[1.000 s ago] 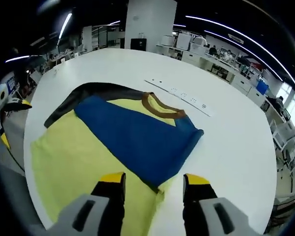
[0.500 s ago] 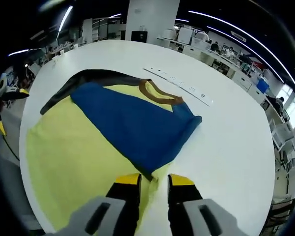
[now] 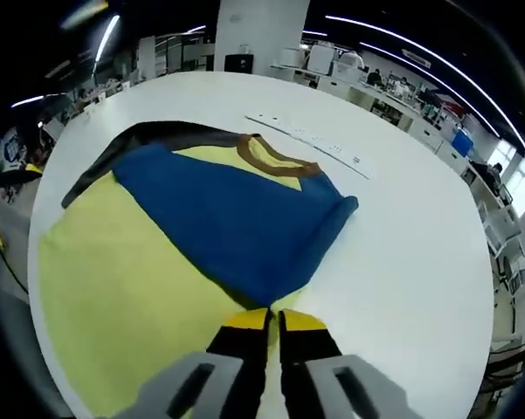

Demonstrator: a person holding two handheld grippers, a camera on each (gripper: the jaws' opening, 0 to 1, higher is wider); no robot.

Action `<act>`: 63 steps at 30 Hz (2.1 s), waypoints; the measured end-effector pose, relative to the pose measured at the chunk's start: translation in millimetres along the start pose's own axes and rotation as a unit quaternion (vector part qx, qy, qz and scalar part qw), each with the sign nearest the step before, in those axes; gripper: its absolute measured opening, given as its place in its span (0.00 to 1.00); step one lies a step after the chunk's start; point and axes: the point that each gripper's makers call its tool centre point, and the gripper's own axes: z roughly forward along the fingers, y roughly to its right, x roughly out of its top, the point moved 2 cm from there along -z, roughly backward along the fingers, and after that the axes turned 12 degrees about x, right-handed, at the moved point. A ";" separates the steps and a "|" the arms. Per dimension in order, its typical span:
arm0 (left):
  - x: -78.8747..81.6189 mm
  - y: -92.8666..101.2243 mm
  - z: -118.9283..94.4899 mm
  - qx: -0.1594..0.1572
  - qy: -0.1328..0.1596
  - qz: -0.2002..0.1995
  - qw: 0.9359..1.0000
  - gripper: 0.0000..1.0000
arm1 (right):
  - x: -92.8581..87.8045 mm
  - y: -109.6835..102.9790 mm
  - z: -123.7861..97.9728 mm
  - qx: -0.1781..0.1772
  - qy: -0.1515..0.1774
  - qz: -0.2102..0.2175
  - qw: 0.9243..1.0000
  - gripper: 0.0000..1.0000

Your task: Fold the garment on the visible template until the final outline fits inside the template.

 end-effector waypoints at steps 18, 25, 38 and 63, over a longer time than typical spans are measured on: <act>-3.4 -2.0 0.1 0.000 -0.004 -0.001 1.000 0.98 | -10.7 18.4 -11.9 -0.035 0.018 0.078 0.996 0.00; -6.5 -3.7 -0.1 0.003 -0.008 -0.003 1.000 0.97 | -17.8 24.3 -9.5 -0.046 0.013 0.109 0.993 0.00; -8.0 -3.6 -0.5 0.004 -0.012 -0.004 1.000 0.97 | -31.8 26.5 -2.7 -0.045 -0.008 0.131 0.990 0.00; -8.7 -3.3 -0.1 0.003 -0.016 -0.002 1.000 0.97 | -26.3 20.4 2.6 -0.026 -0.015 0.072 0.997 0.00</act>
